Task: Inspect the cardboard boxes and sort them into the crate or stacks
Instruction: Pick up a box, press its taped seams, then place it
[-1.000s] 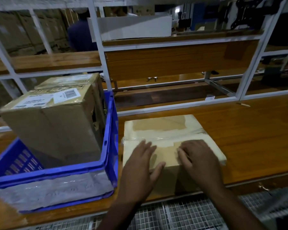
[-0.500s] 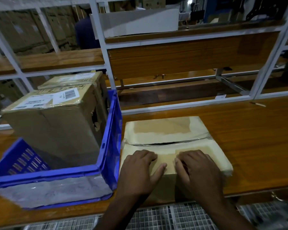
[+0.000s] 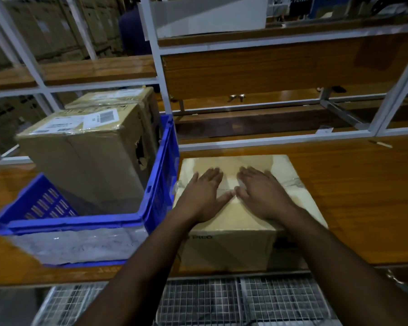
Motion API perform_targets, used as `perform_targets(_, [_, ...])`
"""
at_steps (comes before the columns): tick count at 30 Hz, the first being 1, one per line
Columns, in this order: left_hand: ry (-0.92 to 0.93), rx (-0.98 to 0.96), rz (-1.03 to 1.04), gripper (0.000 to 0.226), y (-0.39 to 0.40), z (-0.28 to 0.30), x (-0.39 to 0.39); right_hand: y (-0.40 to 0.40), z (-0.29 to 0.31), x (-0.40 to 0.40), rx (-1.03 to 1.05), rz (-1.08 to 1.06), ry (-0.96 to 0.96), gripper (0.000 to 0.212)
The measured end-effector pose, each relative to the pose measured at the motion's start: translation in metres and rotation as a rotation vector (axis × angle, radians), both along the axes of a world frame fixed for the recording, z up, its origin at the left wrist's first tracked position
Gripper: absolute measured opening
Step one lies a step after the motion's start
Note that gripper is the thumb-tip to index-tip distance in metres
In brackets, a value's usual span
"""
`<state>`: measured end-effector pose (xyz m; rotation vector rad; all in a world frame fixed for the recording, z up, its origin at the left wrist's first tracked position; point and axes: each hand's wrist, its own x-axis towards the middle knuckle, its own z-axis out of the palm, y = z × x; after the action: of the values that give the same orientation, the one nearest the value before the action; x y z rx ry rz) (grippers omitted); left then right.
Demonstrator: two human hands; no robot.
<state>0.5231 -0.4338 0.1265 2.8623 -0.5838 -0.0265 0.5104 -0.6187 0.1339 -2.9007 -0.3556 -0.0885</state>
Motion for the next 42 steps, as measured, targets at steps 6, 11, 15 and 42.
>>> perform_targets(6, [-0.046,-0.014,0.145,0.076,0.005,-0.006,0.003,-0.008,-0.009,0.006,0.051,-0.087,-0.03,0.066])
perform_targets(11, [-0.061,-0.006,0.182,0.073,0.007,-0.006,0.007,-0.023,-0.005,0.008,0.037,-0.129,-0.02,0.054])
perform_targets(15, [-0.169,-0.164,0.469,0.08,0.018,-0.011,0.009,-0.035,-0.008,0.007,0.08,-0.474,-0.131,0.056])
perform_targets(42, [-0.265,-0.871,0.547,0.101,0.015,0.001,-0.057,-0.047,-0.002,-0.037,0.741,-0.565,-0.386,0.084])
